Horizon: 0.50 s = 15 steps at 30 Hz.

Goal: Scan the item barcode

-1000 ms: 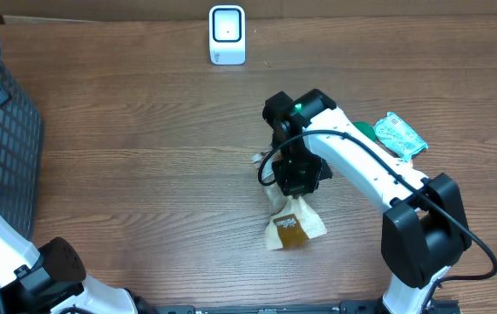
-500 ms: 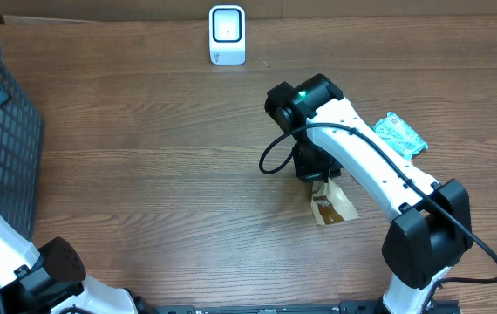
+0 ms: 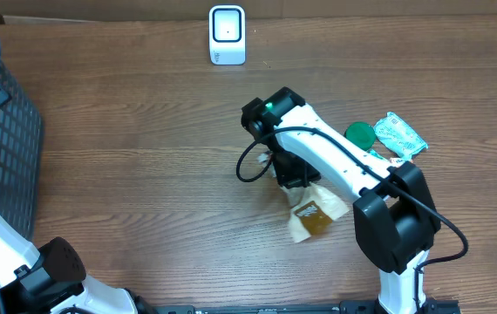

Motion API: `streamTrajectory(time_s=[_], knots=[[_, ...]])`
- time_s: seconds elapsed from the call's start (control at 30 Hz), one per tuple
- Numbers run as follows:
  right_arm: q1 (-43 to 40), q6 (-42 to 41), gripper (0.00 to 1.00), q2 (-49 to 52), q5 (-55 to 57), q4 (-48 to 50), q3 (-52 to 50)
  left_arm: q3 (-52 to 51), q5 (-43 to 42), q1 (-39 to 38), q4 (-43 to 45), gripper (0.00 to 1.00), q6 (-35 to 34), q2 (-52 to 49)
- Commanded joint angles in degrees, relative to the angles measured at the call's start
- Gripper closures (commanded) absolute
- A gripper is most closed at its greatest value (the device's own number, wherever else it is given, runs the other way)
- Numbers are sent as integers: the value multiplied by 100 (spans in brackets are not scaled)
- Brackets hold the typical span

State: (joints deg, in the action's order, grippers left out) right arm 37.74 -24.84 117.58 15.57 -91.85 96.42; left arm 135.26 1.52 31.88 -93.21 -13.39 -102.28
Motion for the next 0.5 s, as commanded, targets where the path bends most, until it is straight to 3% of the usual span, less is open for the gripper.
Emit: streamTrajectory(time_s=[0.0,0.27,0.47], knots=[[52,-24,81,37,-476,212,105,-24,-4,-13,20,0,-55,28],[11,262,73,37,-957,791,105,-24,-4,-13,20,1,-55,28],[-474,254,39,42,-1692,1058,105,-24,-4,-13,20,0,-55,28]])
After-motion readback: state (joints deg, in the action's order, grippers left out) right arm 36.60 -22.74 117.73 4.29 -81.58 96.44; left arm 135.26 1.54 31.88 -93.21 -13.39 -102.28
